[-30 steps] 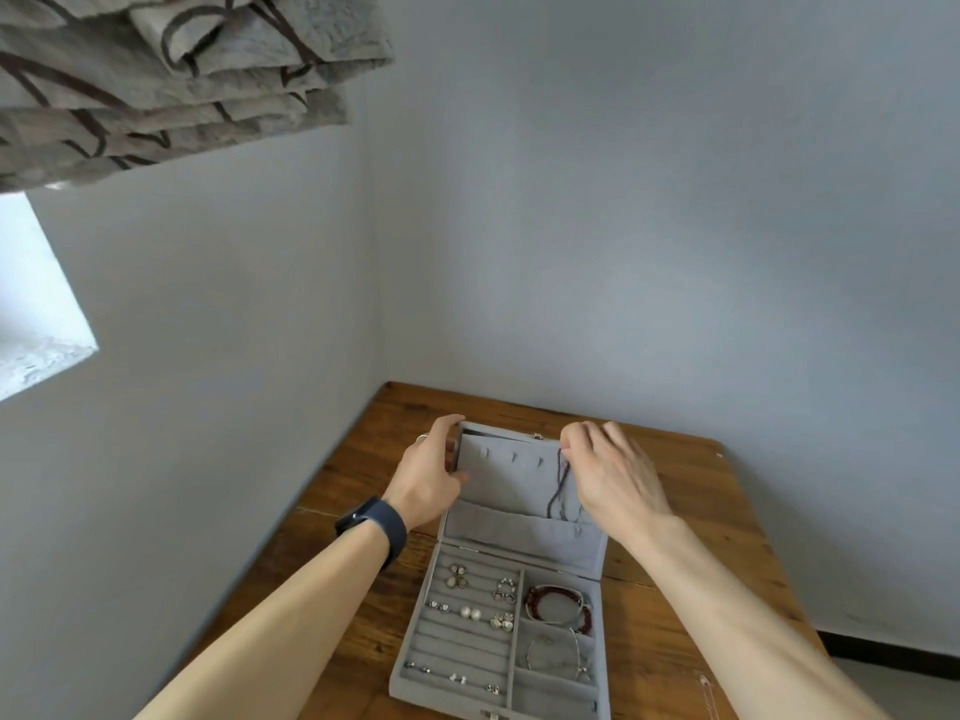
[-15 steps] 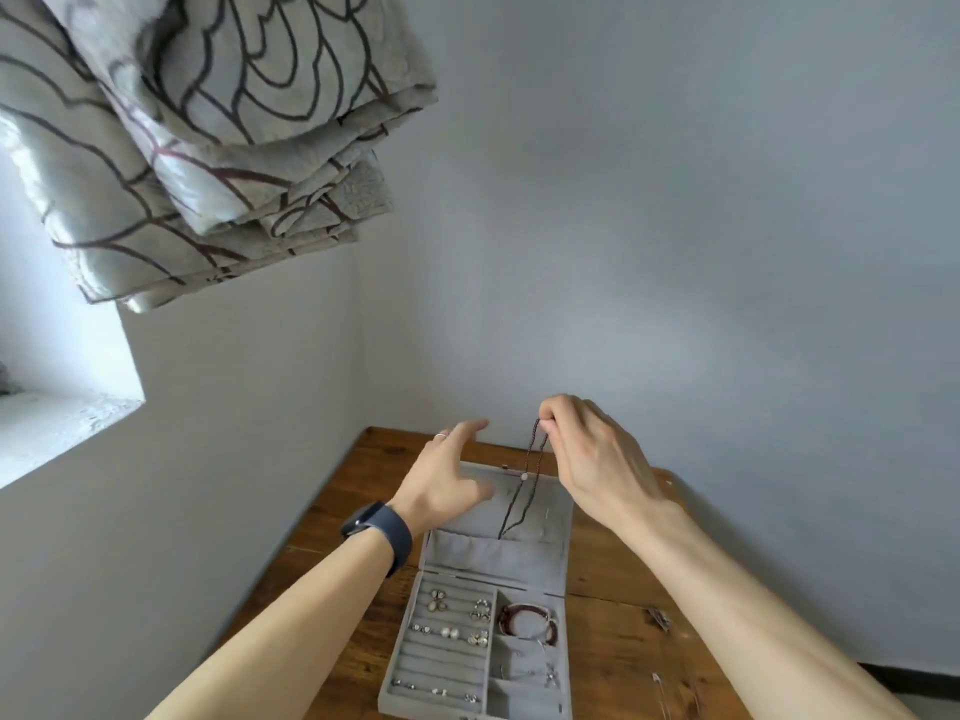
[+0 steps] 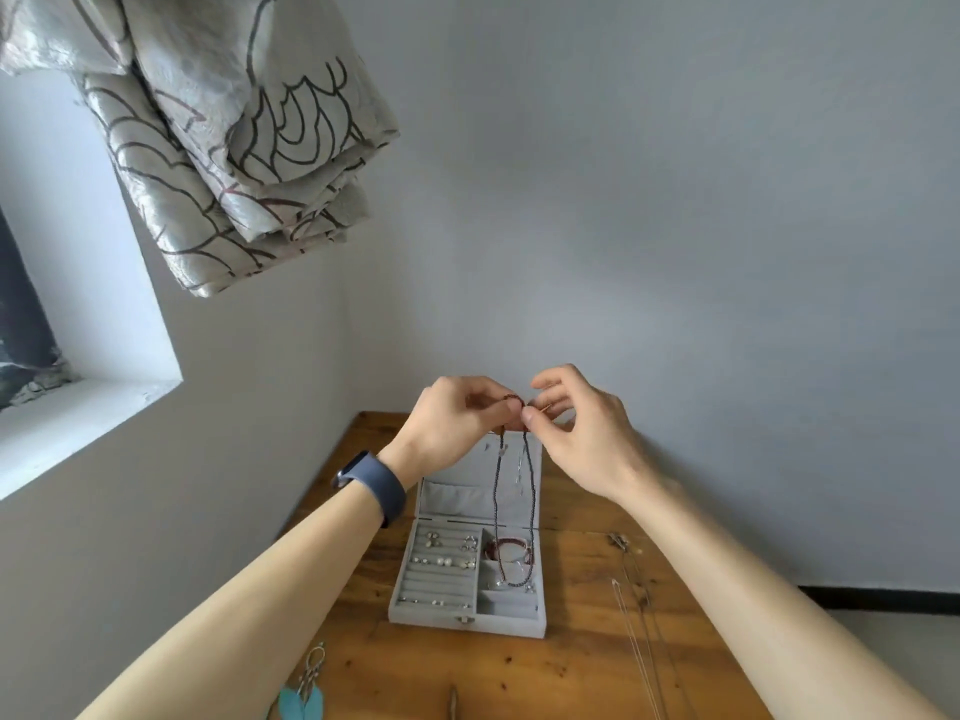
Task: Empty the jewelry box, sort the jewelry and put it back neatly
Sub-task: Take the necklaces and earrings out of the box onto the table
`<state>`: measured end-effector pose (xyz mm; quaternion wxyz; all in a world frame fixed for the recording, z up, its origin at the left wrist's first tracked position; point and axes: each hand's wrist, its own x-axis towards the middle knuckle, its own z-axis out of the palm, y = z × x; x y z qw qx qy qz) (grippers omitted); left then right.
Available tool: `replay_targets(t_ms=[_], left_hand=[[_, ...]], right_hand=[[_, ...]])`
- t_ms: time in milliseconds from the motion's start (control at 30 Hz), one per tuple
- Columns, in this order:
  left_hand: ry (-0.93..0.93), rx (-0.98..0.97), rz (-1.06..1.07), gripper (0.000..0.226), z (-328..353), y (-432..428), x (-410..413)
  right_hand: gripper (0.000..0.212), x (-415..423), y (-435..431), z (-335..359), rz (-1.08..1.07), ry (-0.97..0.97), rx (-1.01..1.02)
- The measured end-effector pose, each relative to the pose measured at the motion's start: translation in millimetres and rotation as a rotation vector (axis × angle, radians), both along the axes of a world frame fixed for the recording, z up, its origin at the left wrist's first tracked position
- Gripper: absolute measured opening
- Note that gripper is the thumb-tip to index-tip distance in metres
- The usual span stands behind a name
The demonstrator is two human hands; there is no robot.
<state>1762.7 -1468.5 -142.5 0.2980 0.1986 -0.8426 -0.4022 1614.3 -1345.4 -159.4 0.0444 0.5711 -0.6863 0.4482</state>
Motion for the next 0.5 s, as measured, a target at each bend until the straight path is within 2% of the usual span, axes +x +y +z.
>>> replay_targets(t_ms=[133, 200, 400, 500], left_hand=[[0.016, 0.189, -0.069, 0.015, -16.4, 27.0, 12.5], [0.033, 0.305, -0.078, 0.015, -26.4, 39.1, 16.3], [0.104, 0.606, -0.148, 0.021, -48.8, 56.3, 26.8], [0.132, 0.714, -0.142, 0.02, -60.3, 54.6, 31.4]], right_hand=[[0.025, 21.6, 25.3, -43.1, 0.184, -0.363, 0.073], [0.023, 34.7, 34.9, -69.5, 0.232, -0.479, 0.147], [0.021, 71.3, 63.5, -145.9, 0.216, -0.704, 0.302], [0.022, 83.4, 85.7, -174.2, 0.165, -0.851, 0.281]])
